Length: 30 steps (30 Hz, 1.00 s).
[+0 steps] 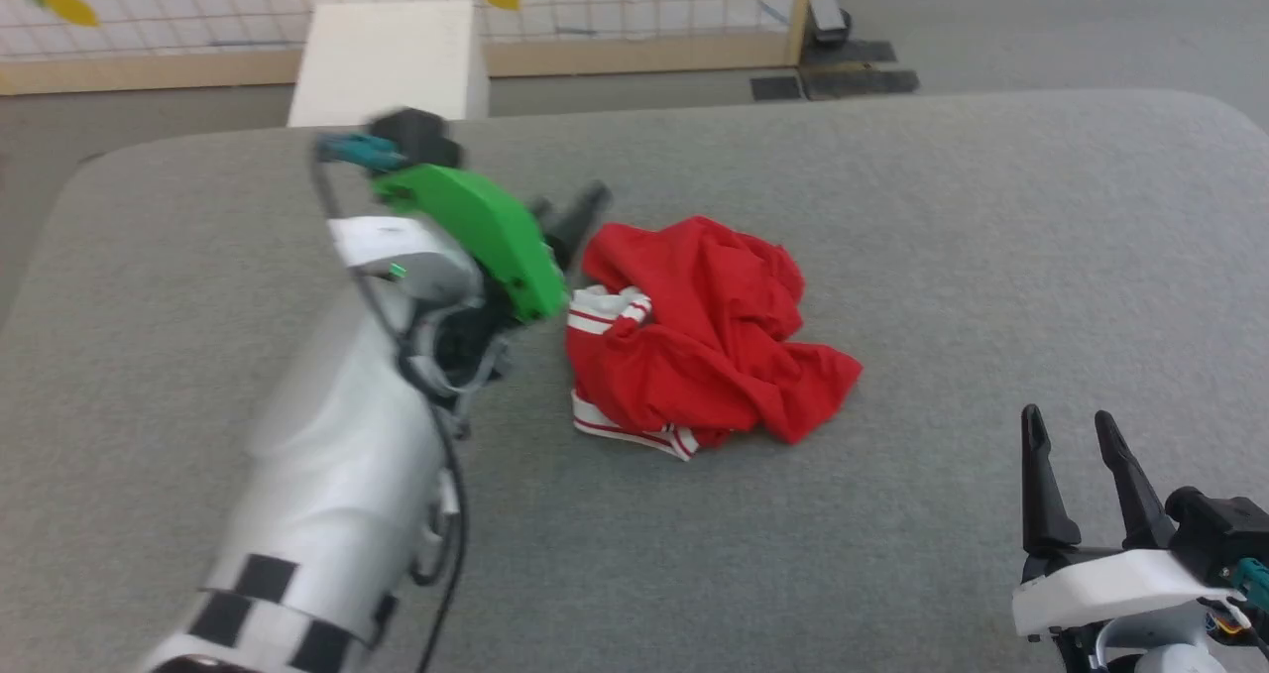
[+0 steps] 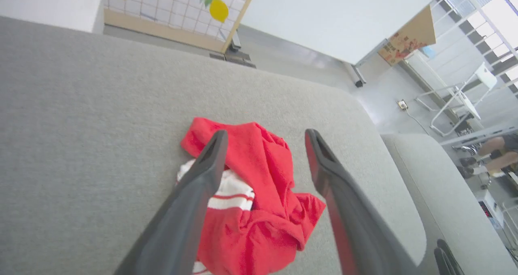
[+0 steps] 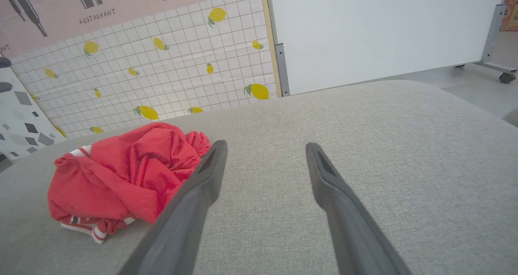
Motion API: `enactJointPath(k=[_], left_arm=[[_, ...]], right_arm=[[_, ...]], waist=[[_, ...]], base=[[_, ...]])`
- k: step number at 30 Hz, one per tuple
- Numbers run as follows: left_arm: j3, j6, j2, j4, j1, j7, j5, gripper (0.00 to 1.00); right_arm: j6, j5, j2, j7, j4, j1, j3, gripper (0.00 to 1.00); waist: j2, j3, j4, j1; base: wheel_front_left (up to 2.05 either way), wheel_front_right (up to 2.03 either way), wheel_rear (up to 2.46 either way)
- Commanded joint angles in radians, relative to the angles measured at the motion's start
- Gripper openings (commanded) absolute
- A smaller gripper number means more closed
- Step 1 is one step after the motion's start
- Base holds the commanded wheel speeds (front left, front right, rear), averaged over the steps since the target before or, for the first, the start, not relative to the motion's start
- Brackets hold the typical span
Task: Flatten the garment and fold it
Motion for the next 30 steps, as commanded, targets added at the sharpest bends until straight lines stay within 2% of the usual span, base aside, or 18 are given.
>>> enactJointPath(k=[1,9,16,21,26,30], left_arm=[[0.015,0.008,0.035,-0.025,-0.002,-0.054,0.022,1.0],[0.064,0.045,0.168,-0.17,0.11,-0.361,0.164,1.0],[0.053,0.105,0.268,-0.332,0.285,-0.546,0.307,1.0],[0.055,0.158,0.308,-0.416,0.417,-0.596,0.378,1.0],[0.066,0.196,0.297,-0.451,0.534,-0.608,0.377,1.0],[0.053,0.198,0.284,-0.453,0.594,-0.603,0.364,1.0]], right_arm=[[-0.002,0.006,0.001,-0.005,-0.002,0.014,-0.003,1.0],[-0.002,-0.002,0.001,-0.005,-0.013,0.027,-0.024,1.0],[-0.002,-0.009,0.001,-0.005,-0.024,0.024,-0.034,1.0],[-0.002,-0.013,0.001,-0.005,-0.037,0.023,-0.027,1.0],[-0.002,-0.02,0.001,-0.005,-0.043,0.019,-0.019,1.0],[-0.002,-0.019,0.001,-0.005,-0.039,0.016,-0.015,1.0]], waist=[[-0.0001,-0.04,0.047,0.0001],[-0.0001,-0.075,0.091,0.0001],[-0.0001,-0.087,0.11,0.0001],[-0.0001,-0.084,0.113,0.0001],[-0.0001,-0.071,0.111,0.0001],[-0.0001,-0.063,0.107,0.0001]], base=[[0.0,0.0,0.0],[0.0,0.0,0.0],[0.0,0.0,0.0],[0.0,0.0,0.0],[0.0,0.0,0.0],[0.0,0.0,0.0]])
